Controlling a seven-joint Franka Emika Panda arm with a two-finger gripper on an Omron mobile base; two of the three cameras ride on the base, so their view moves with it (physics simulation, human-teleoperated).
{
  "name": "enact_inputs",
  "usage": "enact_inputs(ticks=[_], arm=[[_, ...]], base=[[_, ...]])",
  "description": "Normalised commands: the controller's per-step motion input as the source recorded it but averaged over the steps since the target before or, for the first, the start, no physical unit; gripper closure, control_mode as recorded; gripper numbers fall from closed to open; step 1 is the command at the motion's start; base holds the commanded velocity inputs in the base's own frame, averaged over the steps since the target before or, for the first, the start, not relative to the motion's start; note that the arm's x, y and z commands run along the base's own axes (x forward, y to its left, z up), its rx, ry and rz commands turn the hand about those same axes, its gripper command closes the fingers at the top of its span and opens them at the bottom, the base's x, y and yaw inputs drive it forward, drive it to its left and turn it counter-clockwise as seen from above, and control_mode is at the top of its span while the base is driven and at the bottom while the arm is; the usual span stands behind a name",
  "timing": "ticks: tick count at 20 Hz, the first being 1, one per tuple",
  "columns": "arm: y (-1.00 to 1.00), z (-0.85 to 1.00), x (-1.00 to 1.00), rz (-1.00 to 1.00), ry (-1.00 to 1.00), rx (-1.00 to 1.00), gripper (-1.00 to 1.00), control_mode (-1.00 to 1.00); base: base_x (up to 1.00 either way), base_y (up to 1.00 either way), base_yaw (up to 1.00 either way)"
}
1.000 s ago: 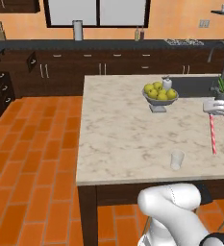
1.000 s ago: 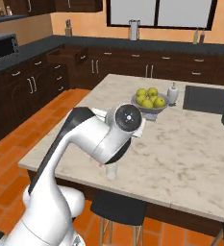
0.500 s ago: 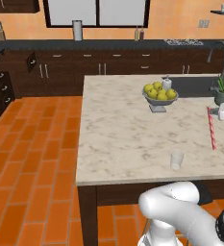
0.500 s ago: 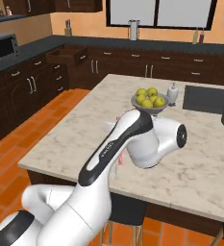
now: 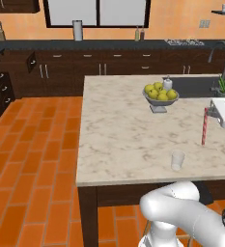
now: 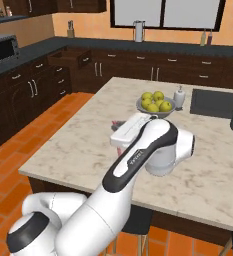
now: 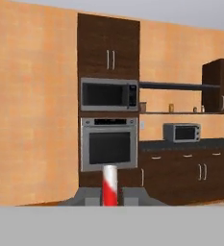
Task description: Take a straw from the drawer in front and place it inside the glass cup on the dining counter.
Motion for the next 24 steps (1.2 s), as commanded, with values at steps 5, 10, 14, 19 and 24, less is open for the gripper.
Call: enact_inputs(ticks=[5, 10, 14, 19, 24], arm=[[0.28, -0.06, 0.0, 0.15, -0.24, 0.06, 1.0, -1.0], [0.0, -0.3, 0.0, 0.02, 0.0, 0.0, 1.0, -1.0], [0.0, -0.3, 0.04, 0.0, 0.05, 0.02, 1.0, -1.0], [0.01, -0.28, 0.15, 0.0, 0.07, 0.03, 1.0, -1.0], [0.15, -0.22, 0.19, 0.0, 0.04, 0.0, 1.0, -1.0]], base=[[0.0, 0.0, 0.0], [0.0, 0.0, 0.0], [0.0, 0.0, 0.0], [0.0, 0.0, 0.0], [0.0, 0.0, 0.0]])
